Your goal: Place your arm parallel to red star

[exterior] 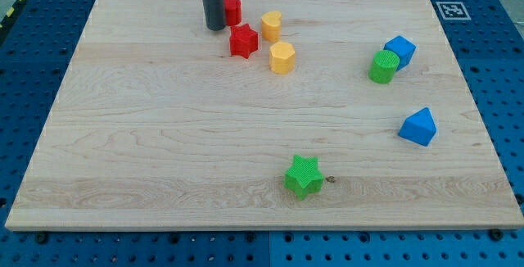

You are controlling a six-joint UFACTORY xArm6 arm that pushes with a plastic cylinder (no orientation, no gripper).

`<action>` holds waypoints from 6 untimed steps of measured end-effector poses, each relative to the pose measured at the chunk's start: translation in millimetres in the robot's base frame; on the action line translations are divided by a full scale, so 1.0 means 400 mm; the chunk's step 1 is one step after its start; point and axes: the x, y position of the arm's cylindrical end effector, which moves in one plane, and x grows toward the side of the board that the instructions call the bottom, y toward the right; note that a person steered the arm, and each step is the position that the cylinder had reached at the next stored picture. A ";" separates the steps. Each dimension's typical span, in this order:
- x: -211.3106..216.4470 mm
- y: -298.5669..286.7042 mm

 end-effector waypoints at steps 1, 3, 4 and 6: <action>-0.071 0.000; -0.048 -0.013; 0.028 -0.057; 0.188 -0.013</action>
